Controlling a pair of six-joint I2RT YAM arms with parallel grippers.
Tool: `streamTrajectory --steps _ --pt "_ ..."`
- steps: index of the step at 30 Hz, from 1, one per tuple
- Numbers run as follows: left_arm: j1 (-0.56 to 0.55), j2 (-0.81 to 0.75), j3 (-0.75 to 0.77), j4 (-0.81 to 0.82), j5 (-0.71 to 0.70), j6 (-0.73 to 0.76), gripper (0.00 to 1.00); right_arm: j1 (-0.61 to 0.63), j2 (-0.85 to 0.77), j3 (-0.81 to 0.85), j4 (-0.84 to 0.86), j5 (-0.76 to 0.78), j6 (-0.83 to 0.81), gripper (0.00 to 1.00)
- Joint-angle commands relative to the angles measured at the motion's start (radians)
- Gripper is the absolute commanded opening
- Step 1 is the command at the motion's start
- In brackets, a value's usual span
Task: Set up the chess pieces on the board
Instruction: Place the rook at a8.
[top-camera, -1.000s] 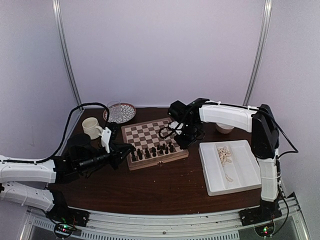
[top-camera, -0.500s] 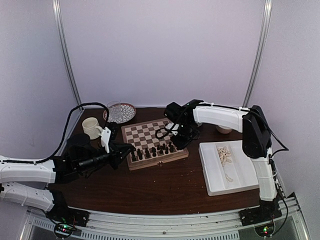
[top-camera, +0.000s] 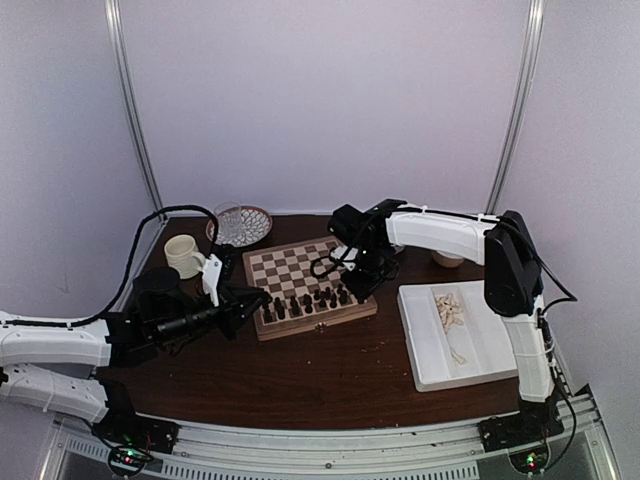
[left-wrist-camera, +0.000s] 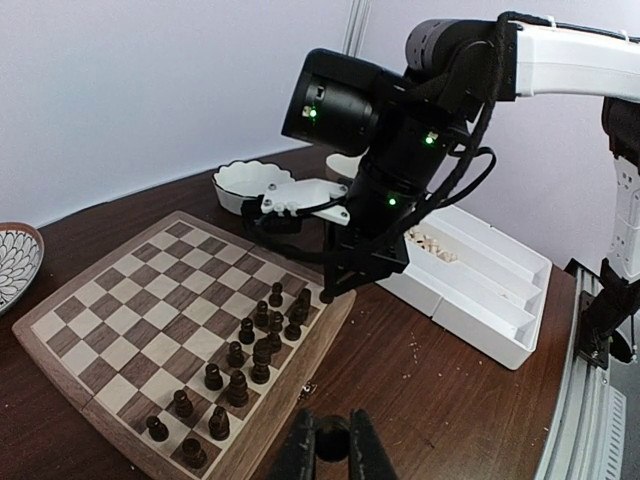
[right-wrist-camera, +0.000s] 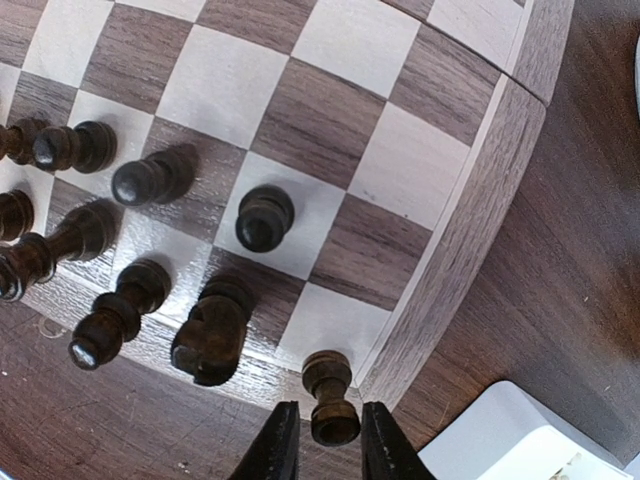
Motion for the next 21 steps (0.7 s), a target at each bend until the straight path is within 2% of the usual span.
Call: streamTrajectory --steps 1,12,21 --pt "-0.003 -0.015 0.028 0.016 0.012 -0.003 0.00 -0.006 0.013 0.023 -0.004 0.003 -0.002 0.24" --pt "-0.002 -0.017 0.028 0.016 0.014 -0.003 0.00 -0.006 0.015 0.019 0.024 0.008 0.003 0.17" --pt "-0.003 -0.020 0.027 0.014 0.015 -0.003 0.00 -0.007 0.015 0.014 0.045 0.029 0.008 0.16"
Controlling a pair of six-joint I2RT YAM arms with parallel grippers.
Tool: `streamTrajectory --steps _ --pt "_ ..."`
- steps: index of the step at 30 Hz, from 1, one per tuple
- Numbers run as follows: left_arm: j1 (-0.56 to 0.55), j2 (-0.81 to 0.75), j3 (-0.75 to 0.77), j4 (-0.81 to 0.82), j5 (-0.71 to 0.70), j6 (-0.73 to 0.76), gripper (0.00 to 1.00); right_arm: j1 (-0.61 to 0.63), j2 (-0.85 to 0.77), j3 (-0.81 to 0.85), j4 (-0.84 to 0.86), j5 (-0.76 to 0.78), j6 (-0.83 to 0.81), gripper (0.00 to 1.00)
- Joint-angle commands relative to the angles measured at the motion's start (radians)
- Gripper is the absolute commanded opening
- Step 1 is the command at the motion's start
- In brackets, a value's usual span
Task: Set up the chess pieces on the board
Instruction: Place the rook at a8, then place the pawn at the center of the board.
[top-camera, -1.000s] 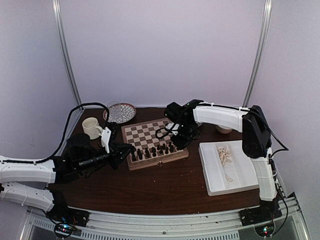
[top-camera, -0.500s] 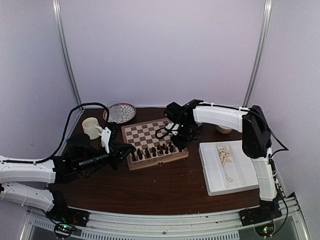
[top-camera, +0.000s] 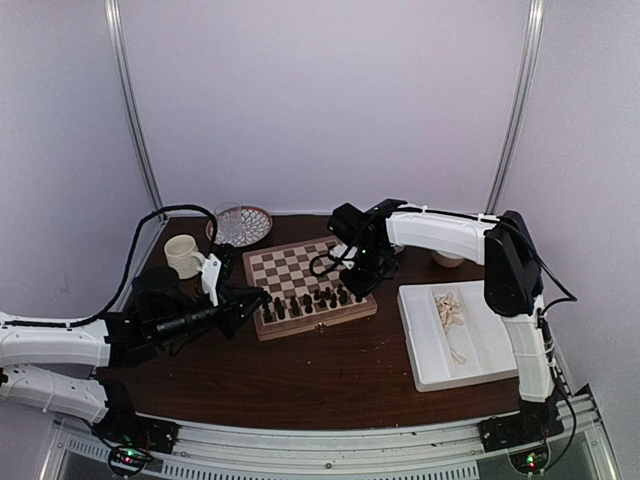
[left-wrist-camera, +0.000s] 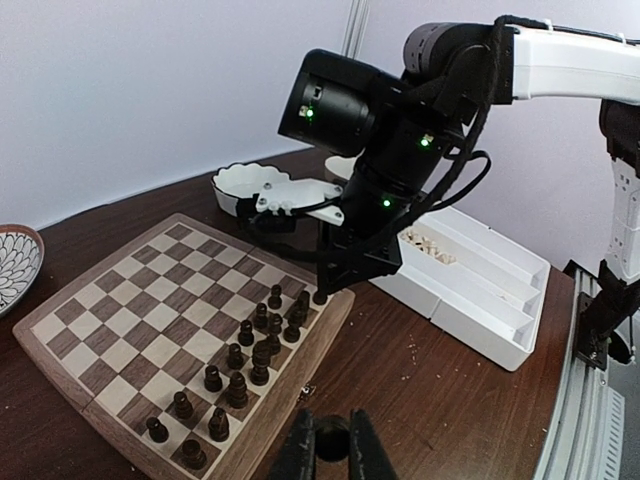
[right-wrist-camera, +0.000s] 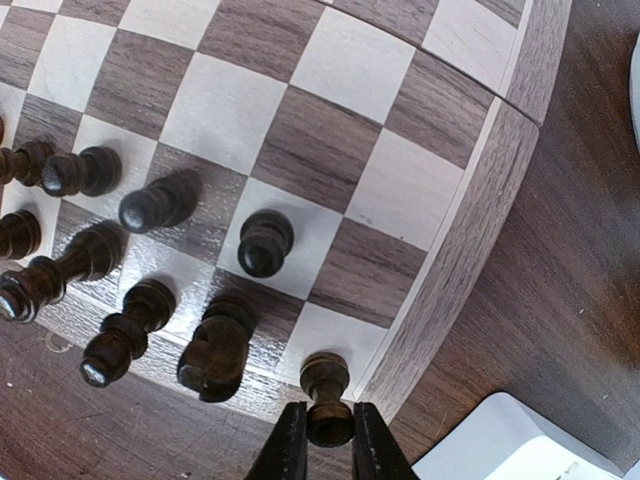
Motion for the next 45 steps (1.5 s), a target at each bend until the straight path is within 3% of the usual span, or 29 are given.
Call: streamTrajectory --steps 1,14,18,23,28,33,38,42,45 --pt "-0.003 -0.013 0.028 0.016 0.014 -0.003 0.00 -0.006 0.015 0.014 0.022 0.028 0.008 0.16" --pt "-0.003 -0.012 0.028 0.016 0.017 -0.003 0.00 -0.008 0.019 0.012 0.042 0.019 0.016 0.17" --pt "-0.003 -0.010 0.029 0.016 0.019 -0.003 0.00 -0.008 0.012 0.008 0.042 0.024 0.018 0.35" --pt "-0.003 0.010 0.032 0.018 0.023 0.001 0.00 -0.008 -0.050 -0.029 0.069 0.023 0.022 0.44" --pt "-0.005 0.093 0.054 0.023 0.043 0.018 0.00 -0.006 -0.219 -0.164 0.152 0.005 0.025 0.55" --pt "-0.042 0.218 0.096 0.029 0.047 0.041 0.00 0.005 -0.412 -0.348 0.280 -0.067 0.031 0.58" --pt "-0.092 0.347 0.148 0.038 0.035 0.072 0.00 0.035 -0.579 -0.606 0.497 -0.086 0.078 0.59" --pt "-0.145 0.434 0.189 0.037 -0.006 0.113 0.00 0.037 -0.672 -0.863 0.781 -0.049 0.126 0.58" --pt "-0.170 0.515 0.214 0.056 -0.046 0.129 0.00 0.038 -0.683 -0.933 0.882 -0.017 0.157 0.59"
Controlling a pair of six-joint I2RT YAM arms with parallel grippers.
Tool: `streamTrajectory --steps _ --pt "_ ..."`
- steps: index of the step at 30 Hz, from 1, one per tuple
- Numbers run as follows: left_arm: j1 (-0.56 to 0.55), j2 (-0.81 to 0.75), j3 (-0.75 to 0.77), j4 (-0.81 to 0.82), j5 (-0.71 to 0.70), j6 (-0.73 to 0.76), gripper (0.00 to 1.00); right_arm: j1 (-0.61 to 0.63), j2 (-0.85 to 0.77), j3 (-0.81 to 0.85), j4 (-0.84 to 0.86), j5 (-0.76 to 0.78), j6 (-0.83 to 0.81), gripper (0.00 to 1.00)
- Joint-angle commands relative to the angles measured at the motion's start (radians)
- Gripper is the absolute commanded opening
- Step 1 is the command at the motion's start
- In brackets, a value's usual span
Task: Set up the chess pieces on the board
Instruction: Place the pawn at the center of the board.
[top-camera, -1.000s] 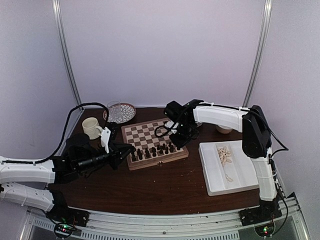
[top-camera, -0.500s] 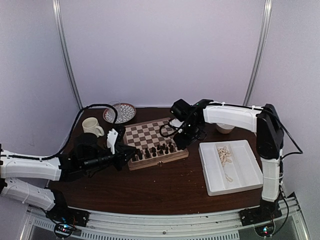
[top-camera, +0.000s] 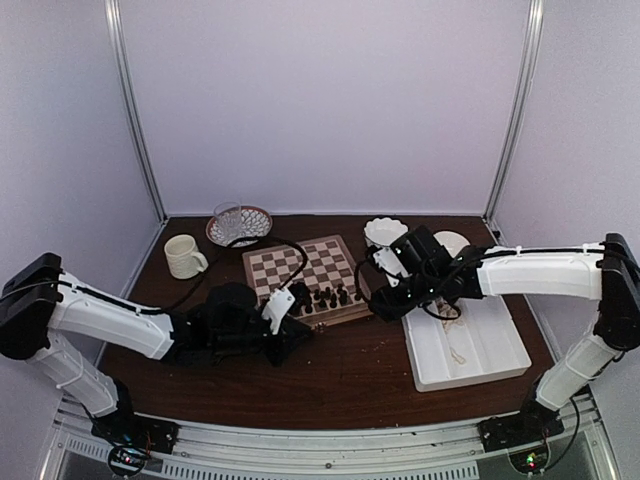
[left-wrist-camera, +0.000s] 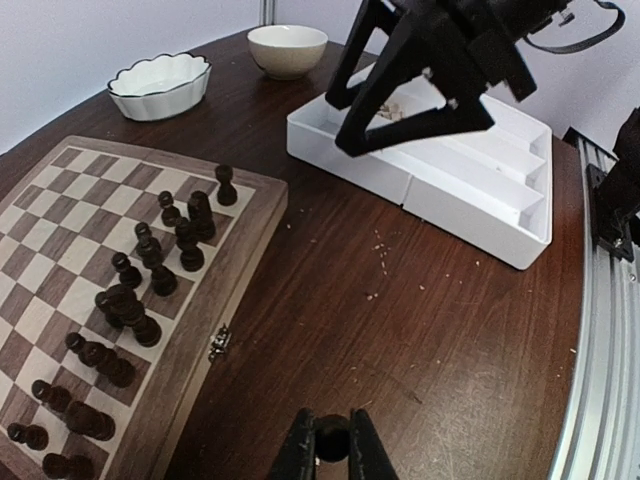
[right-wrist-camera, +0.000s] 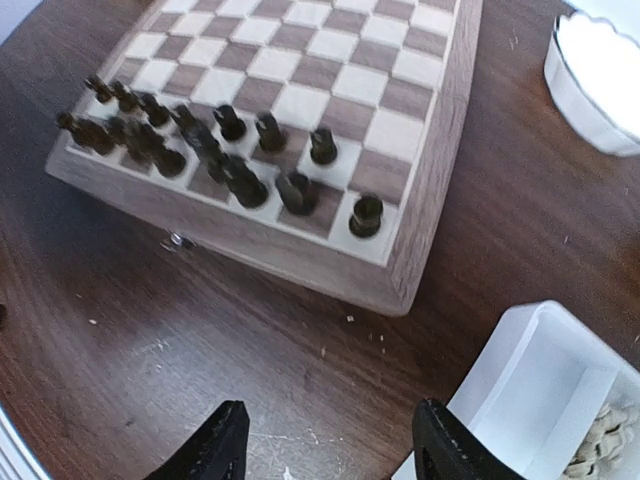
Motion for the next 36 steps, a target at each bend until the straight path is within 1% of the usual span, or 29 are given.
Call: streamTrajectory --steps 1,3,6,11,15,20,24,25,29,33,36 --pt "-0.034 0.102 0.055 0.068 -0.052 0.050 0.00 0.000 -0.009 -0.097 0.242 0.053 0.066 0.58" --pt "-0.035 0.156 0.070 0.103 -0.054 0.045 0.00 0.000 -0.008 -0.119 0.277 0.112 0.088 0.58" --pt "-0.035 0.228 0.086 0.154 -0.065 0.038 0.00 0.000 -0.025 -0.164 0.341 0.137 0.101 0.58" --pt "-0.042 0.301 0.143 0.117 -0.070 0.041 0.00 0.000 -0.080 -0.217 0.394 0.161 0.111 0.58" --pt "-0.048 0.348 0.169 0.109 -0.072 0.033 0.00 0.000 -0.113 -0.240 0.395 0.165 0.110 0.59" --pt "-0.048 0.380 0.189 0.094 -0.073 0.021 0.00 0.000 -0.121 -0.244 0.395 0.168 0.111 0.59" --pt "-0.050 0.396 0.206 0.075 -0.072 0.019 0.02 0.000 -0.137 -0.257 0.395 0.177 0.112 0.59" --pt "-0.050 0.396 0.209 0.075 -0.074 0.019 0.04 0.000 -0.140 -0.258 0.395 0.178 0.112 0.59" --pt "-0.050 0.382 0.214 0.057 -0.081 0.019 0.28 0.000 -0.148 -0.263 0.395 0.168 0.121 0.60" --pt "-0.049 0.353 0.207 0.045 -0.087 0.019 0.46 0.000 -0.168 -0.279 0.432 0.130 0.132 0.61" --pt "-0.049 0.315 0.203 0.027 -0.101 0.019 0.54 0.000 -0.181 -0.285 0.431 0.116 0.119 0.62"
